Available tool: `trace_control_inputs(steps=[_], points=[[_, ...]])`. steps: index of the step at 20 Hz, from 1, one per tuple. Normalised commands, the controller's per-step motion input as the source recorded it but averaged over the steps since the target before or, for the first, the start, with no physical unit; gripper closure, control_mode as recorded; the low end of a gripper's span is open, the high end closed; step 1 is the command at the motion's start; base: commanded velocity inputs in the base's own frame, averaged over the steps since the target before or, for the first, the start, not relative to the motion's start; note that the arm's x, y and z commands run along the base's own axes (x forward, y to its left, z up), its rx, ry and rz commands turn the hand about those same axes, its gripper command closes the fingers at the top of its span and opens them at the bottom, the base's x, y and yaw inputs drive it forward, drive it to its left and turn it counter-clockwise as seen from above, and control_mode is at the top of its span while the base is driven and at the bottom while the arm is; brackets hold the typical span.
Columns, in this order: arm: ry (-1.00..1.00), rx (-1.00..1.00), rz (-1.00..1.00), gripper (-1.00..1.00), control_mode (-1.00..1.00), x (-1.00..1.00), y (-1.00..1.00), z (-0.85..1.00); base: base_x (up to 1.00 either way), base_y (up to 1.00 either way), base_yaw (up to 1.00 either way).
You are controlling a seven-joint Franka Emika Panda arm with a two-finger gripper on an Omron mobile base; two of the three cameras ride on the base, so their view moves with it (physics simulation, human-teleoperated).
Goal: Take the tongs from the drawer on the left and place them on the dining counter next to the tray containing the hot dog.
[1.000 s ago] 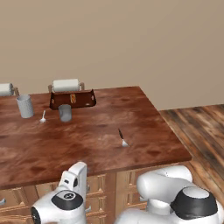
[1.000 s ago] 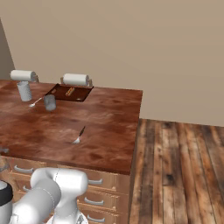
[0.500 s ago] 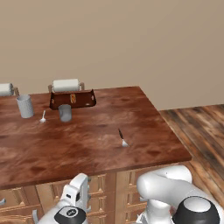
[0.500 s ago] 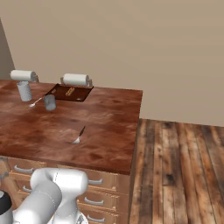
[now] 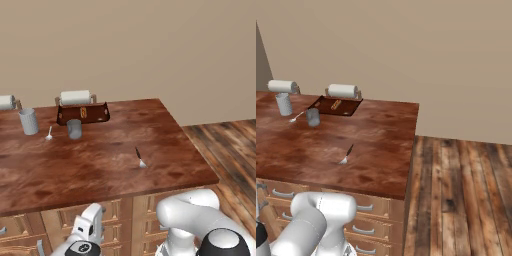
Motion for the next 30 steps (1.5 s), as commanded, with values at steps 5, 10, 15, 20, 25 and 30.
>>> trace_control_inputs(steps=[5,10,15,20,25,30], points=[[0.00,0.00,0.00,-1.00,-1.00,0.00,-0.07,-0.11,0.00,0.00,0.00],[0.00,0.00,0.00,-1.00,-1.00,0.01,-0.01,-0.27,0.00,0.00,0.00],[-0.03,0.00,0.05,-1.00,-1.00,0.01,0.00,-0.29,0.00,0.00,0.00],[0.00,0.00,0.15,-1.00,-1.00,0.20,0.00,-0.16,0.00,0.00,0.00],[0.00,0.00,0.16,-1.00,-1.00,0.35,0.00,-0.13,0.00,0.00,0.00],[-0.01,0.00,0.08,-1.00,-1.00,0.28,0.03,-0.23,0.00,0.00,0.00]])
